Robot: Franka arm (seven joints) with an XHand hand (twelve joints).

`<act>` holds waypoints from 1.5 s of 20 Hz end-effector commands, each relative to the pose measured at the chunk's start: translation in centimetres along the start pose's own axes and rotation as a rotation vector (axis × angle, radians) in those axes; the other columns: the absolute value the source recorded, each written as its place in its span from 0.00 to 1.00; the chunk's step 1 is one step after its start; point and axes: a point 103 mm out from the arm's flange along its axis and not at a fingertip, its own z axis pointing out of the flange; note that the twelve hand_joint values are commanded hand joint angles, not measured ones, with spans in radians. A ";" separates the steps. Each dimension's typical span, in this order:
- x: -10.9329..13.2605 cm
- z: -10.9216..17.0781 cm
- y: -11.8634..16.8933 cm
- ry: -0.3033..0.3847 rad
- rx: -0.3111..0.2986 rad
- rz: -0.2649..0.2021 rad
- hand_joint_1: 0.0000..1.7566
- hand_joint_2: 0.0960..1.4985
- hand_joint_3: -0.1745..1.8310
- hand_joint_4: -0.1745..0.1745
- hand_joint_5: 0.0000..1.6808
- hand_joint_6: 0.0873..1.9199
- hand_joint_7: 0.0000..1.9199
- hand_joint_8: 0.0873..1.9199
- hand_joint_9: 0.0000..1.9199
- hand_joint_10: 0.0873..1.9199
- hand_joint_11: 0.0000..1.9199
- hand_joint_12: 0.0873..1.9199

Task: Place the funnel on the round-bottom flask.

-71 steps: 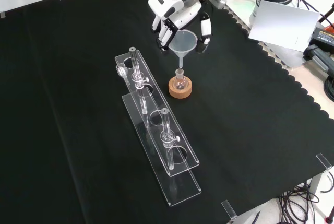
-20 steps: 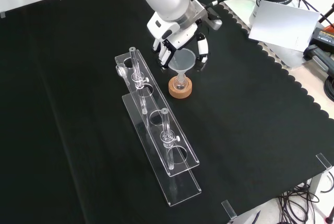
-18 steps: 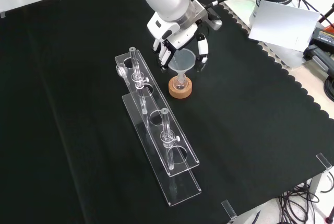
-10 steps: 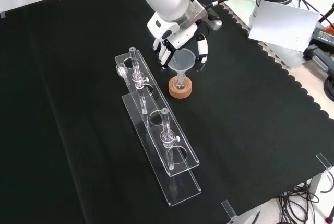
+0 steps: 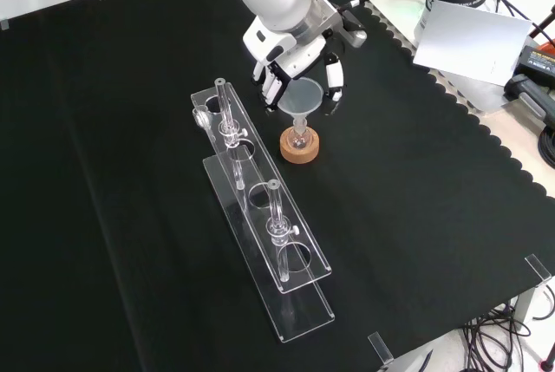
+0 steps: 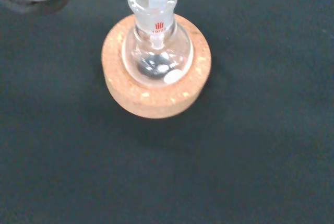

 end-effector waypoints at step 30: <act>0.4 -0.4 -0.3 -0.021 -0.013 0.000 0.48 0.42 0.43 0.43 0.38 0.37 0.38 0.40 0.55 0.27 0.34 0.64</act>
